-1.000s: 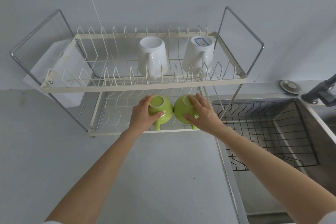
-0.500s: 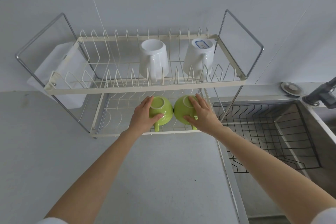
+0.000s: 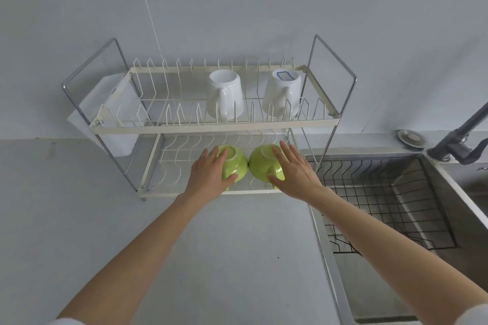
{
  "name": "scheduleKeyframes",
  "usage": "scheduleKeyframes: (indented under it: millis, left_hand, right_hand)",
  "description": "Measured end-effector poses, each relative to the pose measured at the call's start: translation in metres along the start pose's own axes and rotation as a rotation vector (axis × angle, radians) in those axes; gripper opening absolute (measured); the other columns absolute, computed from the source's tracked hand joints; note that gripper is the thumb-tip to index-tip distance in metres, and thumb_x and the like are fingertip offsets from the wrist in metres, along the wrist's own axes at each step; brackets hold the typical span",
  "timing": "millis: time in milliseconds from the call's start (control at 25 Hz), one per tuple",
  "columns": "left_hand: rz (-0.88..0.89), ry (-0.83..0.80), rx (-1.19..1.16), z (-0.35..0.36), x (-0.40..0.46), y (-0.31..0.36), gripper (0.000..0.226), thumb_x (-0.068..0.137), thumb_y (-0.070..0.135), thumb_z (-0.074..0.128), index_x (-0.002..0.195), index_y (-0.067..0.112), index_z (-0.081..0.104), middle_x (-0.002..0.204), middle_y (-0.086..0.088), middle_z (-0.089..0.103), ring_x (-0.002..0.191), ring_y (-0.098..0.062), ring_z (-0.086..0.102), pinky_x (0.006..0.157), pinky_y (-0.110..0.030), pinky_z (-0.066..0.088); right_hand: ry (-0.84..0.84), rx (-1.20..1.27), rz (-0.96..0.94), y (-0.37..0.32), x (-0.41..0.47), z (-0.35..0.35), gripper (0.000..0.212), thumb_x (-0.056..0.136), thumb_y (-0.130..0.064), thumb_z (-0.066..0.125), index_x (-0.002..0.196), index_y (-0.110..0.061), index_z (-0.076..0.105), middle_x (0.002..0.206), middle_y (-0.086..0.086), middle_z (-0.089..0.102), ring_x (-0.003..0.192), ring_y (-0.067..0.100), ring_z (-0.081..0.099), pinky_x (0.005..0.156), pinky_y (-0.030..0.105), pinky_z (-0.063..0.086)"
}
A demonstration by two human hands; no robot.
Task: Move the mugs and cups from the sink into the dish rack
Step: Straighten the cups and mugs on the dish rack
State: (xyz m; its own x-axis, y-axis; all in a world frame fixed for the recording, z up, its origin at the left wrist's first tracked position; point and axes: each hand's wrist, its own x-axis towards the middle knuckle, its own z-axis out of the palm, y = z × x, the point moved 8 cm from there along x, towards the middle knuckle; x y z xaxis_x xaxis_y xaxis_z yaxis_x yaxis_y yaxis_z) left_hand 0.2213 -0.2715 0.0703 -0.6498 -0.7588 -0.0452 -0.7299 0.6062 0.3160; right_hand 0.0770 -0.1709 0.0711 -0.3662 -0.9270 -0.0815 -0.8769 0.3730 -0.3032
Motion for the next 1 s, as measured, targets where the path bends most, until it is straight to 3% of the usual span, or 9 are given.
scheduleKeyframes:
  millis: [560, 1000]
  left_hand:
    - [0.149, 0.301, 0.078, -0.074, -0.091, 0.054, 0.054, 0.087, 0.035, 0.053, 0.135, 0.015, 0.039, 0.140, -0.003, 0.047, 0.131, -0.023, 0.040, 0.103, -0.038, 0.035]
    - [0.177, 0.489, 0.017, -0.179, -0.086, 0.087, 0.036, 0.090, 0.031, 0.048, 0.124, 0.019, 0.050, 0.125, 0.001, 0.061, 0.117, -0.022, 0.055, 0.088, -0.037, 0.046]
  right_hand:
    - [0.215, -0.075, -0.205, -0.037, -0.089, -0.064, 0.066, 0.089, -0.036, 0.053, 0.145, -0.020, 0.021, 0.157, 0.002, 0.019, 0.146, 0.021, 0.014, 0.119, 0.036, 0.012]
    - [0.475, -0.034, -0.296, -0.064, -0.086, -0.163, 0.046, 0.090, -0.028, 0.053, 0.134, -0.015, 0.044, 0.138, 0.004, 0.049, 0.123, 0.027, 0.046, 0.095, 0.039, 0.043]
